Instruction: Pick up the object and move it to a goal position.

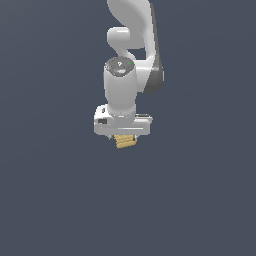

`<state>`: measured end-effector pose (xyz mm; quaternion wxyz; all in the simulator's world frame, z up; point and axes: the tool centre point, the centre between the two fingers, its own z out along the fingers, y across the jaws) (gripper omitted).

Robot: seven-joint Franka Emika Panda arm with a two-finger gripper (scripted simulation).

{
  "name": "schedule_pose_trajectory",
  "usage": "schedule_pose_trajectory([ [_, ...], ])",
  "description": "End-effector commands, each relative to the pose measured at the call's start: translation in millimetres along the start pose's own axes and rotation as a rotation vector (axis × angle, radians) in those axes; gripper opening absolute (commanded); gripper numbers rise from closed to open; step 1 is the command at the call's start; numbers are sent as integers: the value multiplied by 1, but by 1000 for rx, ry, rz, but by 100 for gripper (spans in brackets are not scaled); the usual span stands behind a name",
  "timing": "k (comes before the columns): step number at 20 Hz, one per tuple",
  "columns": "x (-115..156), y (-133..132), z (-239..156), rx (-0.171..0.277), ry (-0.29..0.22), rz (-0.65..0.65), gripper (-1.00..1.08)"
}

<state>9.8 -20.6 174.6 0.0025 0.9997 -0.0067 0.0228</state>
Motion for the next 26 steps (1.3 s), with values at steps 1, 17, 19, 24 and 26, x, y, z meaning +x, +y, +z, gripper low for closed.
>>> schedule_pose_trajectory([
  [1,0,0,0,0,0,0,100],
  [17,2,2,-13,3,28,18,100],
  [19,1,1,-10,4,26,37,100],
  [24,-4,-1,-3,8,21,107,100],
  [26,-7,-2,1,10,18,145,100],
])
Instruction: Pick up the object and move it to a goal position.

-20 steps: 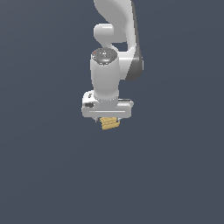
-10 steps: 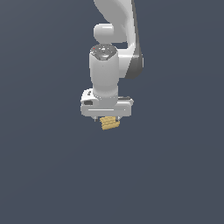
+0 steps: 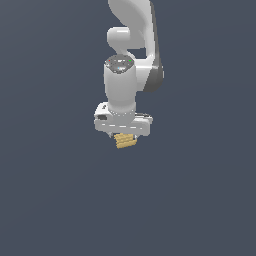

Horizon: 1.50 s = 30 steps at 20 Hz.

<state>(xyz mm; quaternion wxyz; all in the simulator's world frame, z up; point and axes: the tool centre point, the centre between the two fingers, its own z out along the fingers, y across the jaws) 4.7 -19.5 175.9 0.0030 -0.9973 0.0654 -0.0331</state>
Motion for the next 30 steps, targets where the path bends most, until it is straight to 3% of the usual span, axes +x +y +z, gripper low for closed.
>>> schedule_pose_trajectory([
  [1,-4,-1,5,2,-4,48,100],
  [30,-74,0,80,-19,-50,859,100],
])
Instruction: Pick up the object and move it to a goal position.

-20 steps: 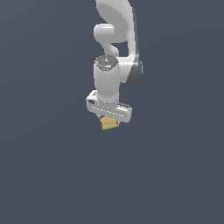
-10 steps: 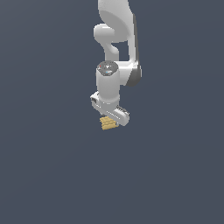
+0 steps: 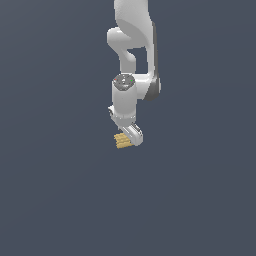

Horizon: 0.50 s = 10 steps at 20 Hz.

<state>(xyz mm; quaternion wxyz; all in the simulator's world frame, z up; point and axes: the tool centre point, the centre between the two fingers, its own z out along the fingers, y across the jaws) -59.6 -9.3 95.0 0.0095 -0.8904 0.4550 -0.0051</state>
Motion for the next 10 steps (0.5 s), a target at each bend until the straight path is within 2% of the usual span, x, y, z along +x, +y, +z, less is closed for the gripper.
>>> schedule_pose_trajectory([
  [1,-4,5,6,-4,-1,74,100],
  [10,-13,22,22,-16,1,282,100],
])
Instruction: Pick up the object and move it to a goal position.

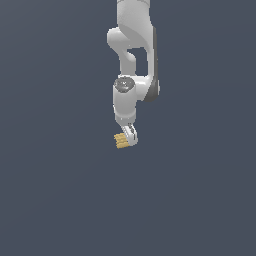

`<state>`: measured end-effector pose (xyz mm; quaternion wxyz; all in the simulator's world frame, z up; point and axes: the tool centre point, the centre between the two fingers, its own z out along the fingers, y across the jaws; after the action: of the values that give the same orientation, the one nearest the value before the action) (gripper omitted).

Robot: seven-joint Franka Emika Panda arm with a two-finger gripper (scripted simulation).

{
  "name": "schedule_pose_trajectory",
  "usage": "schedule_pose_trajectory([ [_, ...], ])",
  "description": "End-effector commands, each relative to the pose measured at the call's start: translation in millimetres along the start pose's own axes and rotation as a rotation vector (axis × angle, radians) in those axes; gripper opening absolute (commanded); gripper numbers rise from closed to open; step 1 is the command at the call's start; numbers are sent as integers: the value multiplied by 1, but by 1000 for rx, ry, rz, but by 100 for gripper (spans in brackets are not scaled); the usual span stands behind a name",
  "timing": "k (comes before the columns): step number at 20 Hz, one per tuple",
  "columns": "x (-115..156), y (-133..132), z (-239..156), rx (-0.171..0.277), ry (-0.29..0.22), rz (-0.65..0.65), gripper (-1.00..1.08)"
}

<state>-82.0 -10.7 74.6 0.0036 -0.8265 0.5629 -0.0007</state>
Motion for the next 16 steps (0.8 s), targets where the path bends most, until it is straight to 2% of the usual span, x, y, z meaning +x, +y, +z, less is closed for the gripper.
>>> schedule_pose_trajectory([
  [1,-1,4,3,-2,1,46,100],
  [8,-2,10,8,-6,3,114,100],
  [16,-3,11,13,-7,3,117,100],
])
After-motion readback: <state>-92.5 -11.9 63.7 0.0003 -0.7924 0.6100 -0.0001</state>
